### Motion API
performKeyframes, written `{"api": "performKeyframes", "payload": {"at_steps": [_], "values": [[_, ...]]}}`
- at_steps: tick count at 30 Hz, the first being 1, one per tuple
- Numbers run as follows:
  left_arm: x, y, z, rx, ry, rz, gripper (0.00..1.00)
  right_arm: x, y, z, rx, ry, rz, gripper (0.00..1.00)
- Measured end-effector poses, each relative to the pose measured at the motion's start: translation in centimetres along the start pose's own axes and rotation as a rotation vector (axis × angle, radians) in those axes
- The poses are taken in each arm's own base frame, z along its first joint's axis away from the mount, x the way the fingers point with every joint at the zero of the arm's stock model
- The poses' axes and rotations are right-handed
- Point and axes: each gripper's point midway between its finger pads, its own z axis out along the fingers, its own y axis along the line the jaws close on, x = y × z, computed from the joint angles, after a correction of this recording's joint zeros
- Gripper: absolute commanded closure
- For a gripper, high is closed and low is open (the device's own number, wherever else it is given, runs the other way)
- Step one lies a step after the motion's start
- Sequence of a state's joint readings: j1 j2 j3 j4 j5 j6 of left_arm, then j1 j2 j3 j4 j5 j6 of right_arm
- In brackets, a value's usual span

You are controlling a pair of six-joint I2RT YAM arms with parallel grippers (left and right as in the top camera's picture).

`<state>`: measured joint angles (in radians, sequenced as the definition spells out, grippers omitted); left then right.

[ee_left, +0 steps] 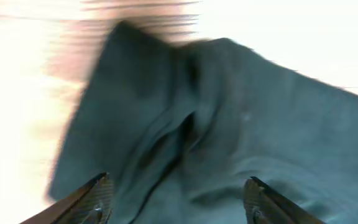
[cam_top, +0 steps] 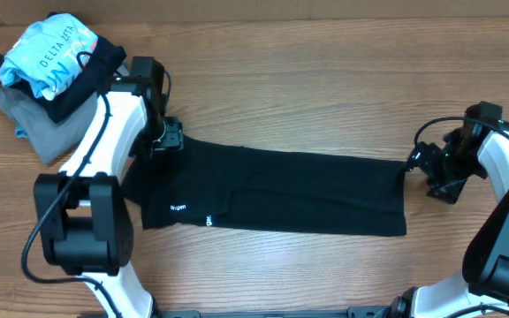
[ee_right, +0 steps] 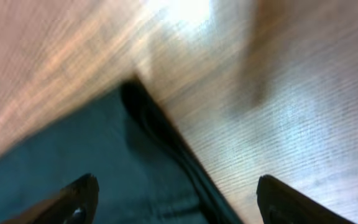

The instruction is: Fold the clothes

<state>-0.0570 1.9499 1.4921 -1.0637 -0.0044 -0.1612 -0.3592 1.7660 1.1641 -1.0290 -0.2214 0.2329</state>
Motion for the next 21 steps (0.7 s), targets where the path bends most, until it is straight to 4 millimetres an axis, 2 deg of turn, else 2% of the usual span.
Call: {"api": "performKeyframes", "payload": {"at_steps": [2, 3, 4, 7, 9, 15, 20, 21], "values": [[0.0, -1.1, 1.0, 0.061, 0.021, 0.036, 0.31, -0.8, 0.3, 0.0, -0.011, -0.032, -0.005, 0.18], [0.1, -1.6, 1.5, 0.083, 0.036, 0.050, 0.36, -1.0, 0.3, 0.0, -0.013, -0.039, -0.007, 0.22], [0.3, -1.9, 1.9, 0.100, 0.050, 0.061, 0.41, -1.0, 0.3, 0.0, -0.014, -0.040, -0.008, 0.24], [0.7, -2.4, 3.2, 0.131, 0.091, 0.083, 0.65, -0.8, 0.7, 0.0, -0.033, -0.031, -0.012, 0.33], [0.9, -2.5, 3.6, 0.135, 0.104, 0.090, 0.73, -0.8, 0.9, 0.3, -0.055, -0.030, -0.018, 0.35], [0.9, -2.2, 3.8, 0.124, 0.108, 0.105, 0.79, -0.2, 0.8, 2.4, -0.093, -0.034, -0.048, 0.37], [0.9, -2.1, 3.9, 0.113, 0.106, 0.107, 0.79, 0.1, 0.6, 4.0, -0.114, -0.058, -0.069, 0.59], [0.8, -2.1, 3.9, 0.113, 0.102, 0.107, 0.78, 0.1, 0.6, 4.1, -0.119, -0.063, -0.070, 0.69]]}}
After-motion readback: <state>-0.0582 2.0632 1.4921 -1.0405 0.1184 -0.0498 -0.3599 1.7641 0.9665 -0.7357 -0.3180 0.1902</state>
